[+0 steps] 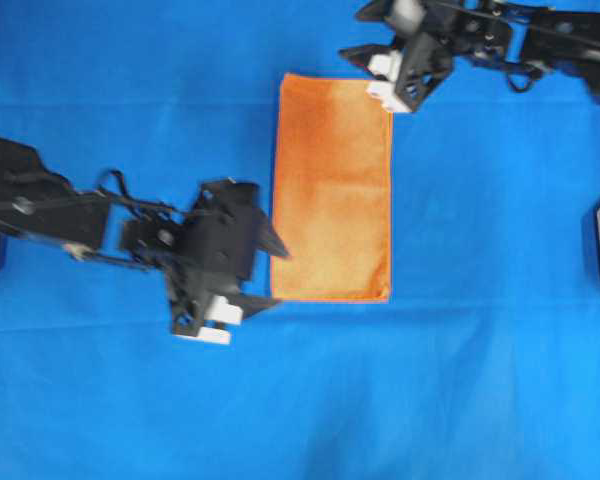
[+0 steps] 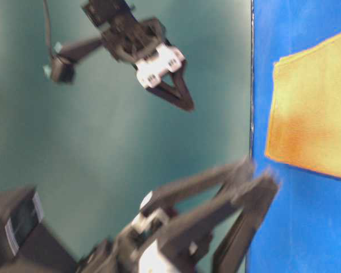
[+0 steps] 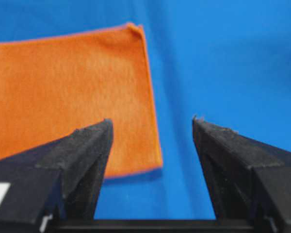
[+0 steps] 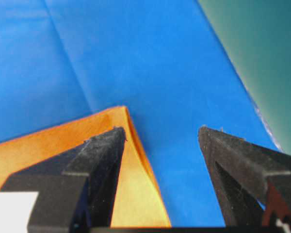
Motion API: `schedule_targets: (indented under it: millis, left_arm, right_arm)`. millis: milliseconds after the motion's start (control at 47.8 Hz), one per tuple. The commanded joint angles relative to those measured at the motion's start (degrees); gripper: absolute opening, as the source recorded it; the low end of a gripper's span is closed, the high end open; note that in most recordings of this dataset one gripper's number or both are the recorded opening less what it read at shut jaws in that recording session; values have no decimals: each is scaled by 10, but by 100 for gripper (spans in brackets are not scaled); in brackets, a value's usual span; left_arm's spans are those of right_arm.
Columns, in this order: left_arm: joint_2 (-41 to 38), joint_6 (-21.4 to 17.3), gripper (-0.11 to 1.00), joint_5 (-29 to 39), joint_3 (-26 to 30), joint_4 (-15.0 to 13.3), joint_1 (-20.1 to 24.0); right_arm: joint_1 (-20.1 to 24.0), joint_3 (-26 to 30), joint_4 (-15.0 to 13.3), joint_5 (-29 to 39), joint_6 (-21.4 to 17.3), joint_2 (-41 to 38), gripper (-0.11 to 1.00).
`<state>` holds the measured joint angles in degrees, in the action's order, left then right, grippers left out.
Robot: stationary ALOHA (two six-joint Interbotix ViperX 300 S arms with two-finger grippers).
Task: Fold the orange towel.
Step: 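Lower the towel strip onto the table and open both grippers, then move both grippers toward the far end of the towel strip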
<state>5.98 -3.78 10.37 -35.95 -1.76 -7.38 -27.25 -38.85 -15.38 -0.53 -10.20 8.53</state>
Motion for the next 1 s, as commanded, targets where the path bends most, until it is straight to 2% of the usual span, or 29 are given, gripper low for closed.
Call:
schedule_targets:
  millis: [0,167,356,502,711,983]
  left_arm:
    - [52,0,60,0,-16,1,2]
    - [122,1,60,-19,-61,1,12]
    - [200,1,59,-113,-140,1,52]
    - [258,3,60,-150,-188,1,75]
    - [285,14,59,-195,-244,-2,106]
    - [272,29,59,-214,-249,-2,108]
  right_arm:
    - [8,-21,-2,-4,-4,56,64]
    - [26,-96,6,-15,-10,139,64]
    - [85,-175,31,-33,-10,250,64]
    - [126,-221,57,-57,-10,310,64]
    - [132,-265,93,-89,-10,315,64]
    - [127,-264,98,-113,-9,285,64]
